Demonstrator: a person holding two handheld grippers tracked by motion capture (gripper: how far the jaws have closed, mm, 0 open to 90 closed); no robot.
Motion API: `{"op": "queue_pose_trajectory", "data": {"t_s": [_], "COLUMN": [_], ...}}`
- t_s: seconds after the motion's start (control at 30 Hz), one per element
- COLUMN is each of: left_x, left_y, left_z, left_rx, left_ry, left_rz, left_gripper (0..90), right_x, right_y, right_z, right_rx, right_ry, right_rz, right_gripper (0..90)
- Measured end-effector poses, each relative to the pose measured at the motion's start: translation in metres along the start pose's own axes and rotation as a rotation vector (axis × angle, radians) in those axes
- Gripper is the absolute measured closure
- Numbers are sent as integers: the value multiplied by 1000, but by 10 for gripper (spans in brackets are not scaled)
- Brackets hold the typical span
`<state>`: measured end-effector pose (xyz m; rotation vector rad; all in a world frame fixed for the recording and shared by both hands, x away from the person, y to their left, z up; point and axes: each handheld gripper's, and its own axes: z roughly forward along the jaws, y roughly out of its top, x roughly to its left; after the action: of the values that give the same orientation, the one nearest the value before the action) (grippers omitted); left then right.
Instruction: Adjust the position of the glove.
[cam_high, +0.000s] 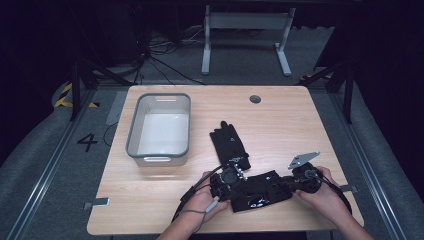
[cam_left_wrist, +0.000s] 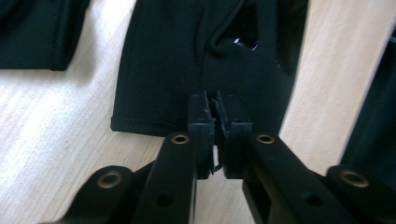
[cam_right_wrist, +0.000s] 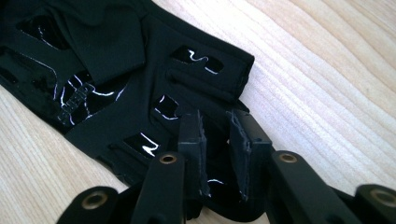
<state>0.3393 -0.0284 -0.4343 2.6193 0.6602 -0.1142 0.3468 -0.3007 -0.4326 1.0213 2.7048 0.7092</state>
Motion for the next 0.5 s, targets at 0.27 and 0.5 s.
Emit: {"op": "queue_pose_trajectory", "data": {"t_s": [0.27, 0.5], "left_x": [2, 2], "left_y": [0, -1], "left_z": [1, 0], "left_rx": [3, 7], "left_ry": [9, 24], "left_rz": [-6, -11], "left_gripper": [897, 898], "right_x": [1, 4], "right_y": [-3, -4], "right_z": [0, -1], "right_rx": [10, 23], "right_ry": [9, 20], "right_rz": [-2, -11], "right_gripper": [834, 874]}}
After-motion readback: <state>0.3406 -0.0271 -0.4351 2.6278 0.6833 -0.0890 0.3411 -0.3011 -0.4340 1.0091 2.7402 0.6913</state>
